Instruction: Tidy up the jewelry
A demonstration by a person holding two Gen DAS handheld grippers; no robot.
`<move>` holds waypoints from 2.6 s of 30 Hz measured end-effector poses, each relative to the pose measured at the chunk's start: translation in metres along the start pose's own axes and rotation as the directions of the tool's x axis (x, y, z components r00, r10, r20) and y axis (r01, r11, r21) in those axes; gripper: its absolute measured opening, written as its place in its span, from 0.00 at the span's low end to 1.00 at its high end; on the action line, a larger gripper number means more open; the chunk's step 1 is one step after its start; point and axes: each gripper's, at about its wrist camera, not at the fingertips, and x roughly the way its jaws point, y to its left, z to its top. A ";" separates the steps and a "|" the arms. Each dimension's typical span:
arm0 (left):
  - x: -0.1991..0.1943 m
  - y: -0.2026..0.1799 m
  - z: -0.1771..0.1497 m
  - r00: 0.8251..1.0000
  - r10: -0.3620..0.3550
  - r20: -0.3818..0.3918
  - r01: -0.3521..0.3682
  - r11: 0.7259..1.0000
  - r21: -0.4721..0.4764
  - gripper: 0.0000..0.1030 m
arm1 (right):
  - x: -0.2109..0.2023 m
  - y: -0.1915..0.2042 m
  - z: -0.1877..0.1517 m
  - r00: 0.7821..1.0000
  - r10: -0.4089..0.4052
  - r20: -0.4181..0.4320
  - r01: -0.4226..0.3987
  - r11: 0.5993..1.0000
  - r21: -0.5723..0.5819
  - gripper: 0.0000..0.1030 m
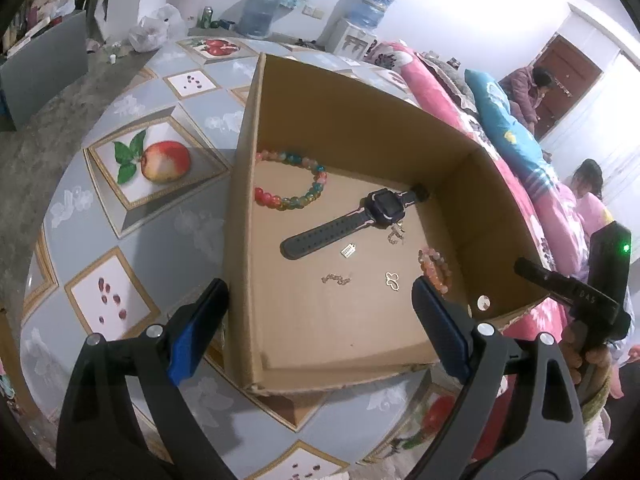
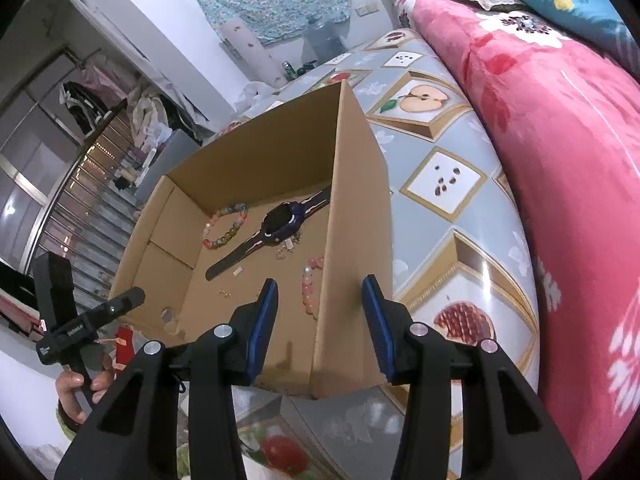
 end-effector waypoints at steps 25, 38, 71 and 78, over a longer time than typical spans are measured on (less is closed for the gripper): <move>-0.012 0.002 -0.027 1.000 0.003 0.014 -0.003 1.000 0.022 0.86 | -0.013 -0.004 -0.037 0.999 0.019 0.032 -0.020 0.998 0.058 0.43; -0.074 -0.026 -0.054 0.950 0.120 0.289 -0.175 0.970 0.172 0.87 | -0.064 0.011 -0.062 0.967 -0.129 0.218 0.141 0.989 -0.038 0.62; -0.048 -0.097 -0.093 0.920 0.338 0.200 -0.378 0.900 0.218 0.90 | -0.069 0.085 -0.131 0.897 -0.306 0.321 0.371 0.913 -0.168 0.94; -0.032 -0.098 -0.092 0.916 0.385 0.114 -0.401 0.893 0.204 0.90 | -0.051 0.074 -0.126 0.901 -0.371 0.223 0.399 0.912 -0.094 0.94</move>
